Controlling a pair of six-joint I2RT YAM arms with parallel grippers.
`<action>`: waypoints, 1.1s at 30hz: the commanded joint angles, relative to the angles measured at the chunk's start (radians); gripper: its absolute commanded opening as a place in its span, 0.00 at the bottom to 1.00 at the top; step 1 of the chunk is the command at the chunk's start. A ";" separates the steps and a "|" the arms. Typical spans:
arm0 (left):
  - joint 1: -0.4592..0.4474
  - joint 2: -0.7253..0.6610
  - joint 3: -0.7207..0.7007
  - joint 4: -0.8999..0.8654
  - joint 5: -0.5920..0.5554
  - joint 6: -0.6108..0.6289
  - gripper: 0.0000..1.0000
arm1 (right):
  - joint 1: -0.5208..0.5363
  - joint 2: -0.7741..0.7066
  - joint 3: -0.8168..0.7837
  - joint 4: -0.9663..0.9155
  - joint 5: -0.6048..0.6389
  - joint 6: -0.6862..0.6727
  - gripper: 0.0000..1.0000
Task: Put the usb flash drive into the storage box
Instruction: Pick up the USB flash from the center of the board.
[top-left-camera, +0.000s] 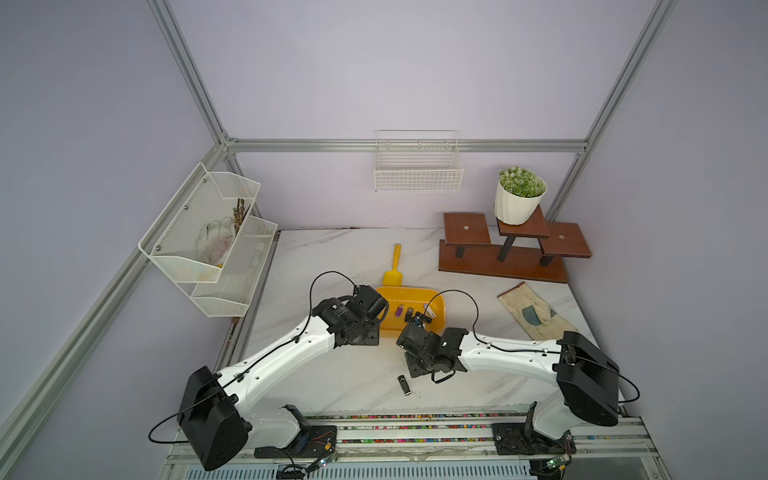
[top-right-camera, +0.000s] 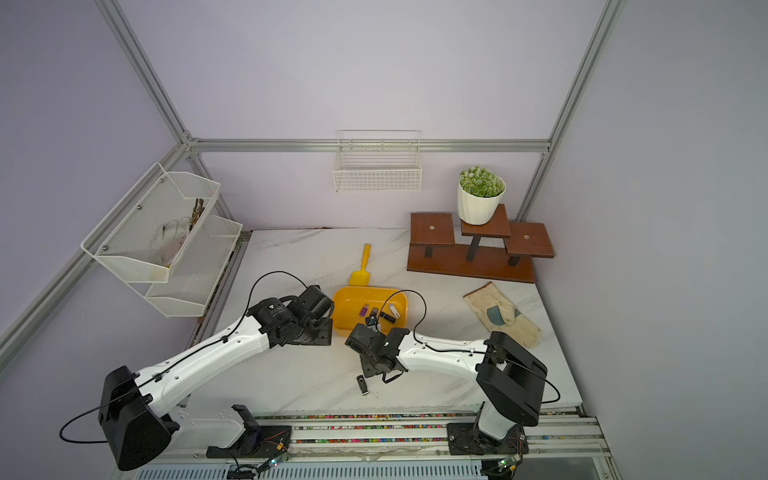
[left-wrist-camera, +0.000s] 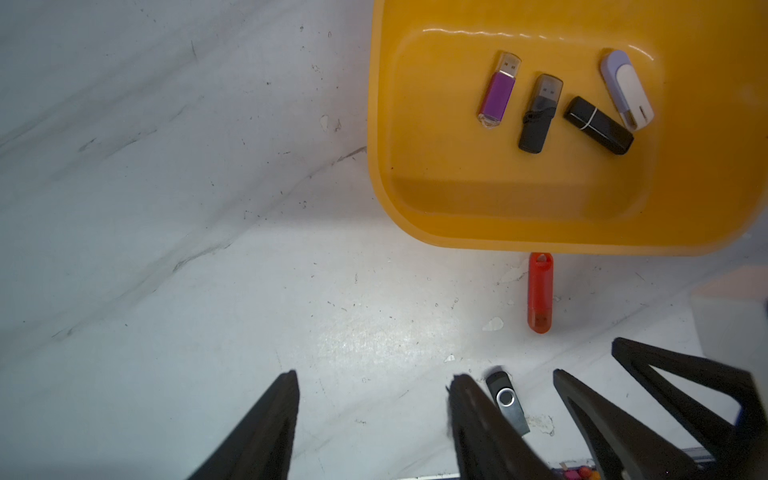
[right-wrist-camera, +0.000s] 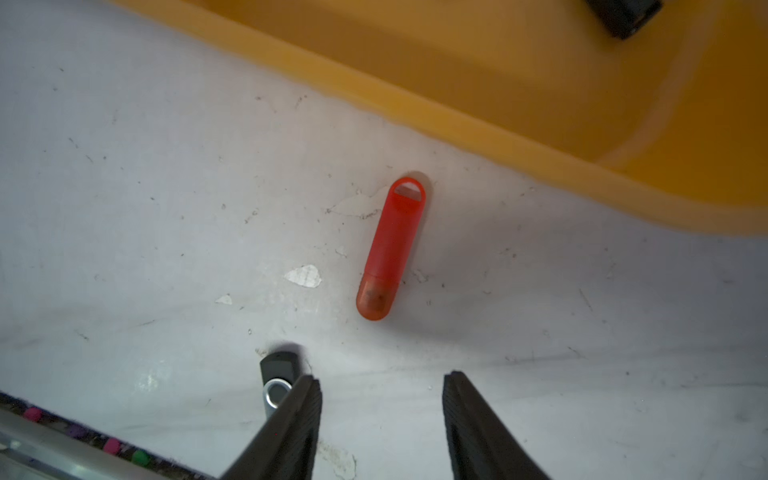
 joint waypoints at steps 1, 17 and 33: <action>-0.006 -0.037 -0.002 0.036 -0.006 -0.035 0.62 | 0.012 0.019 -0.020 0.096 0.062 0.028 0.53; -0.006 -0.014 0.009 0.027 -0.007 -0.028 0.63 | 0.024 0.139 -0.025 0.228 0.179 0.075 0.48; -0.006 -0.031 0.003 0.016 -0.017 -0.034 0.62 | 0.023 0.180 0.009 0.181 0.175 0.076 0.33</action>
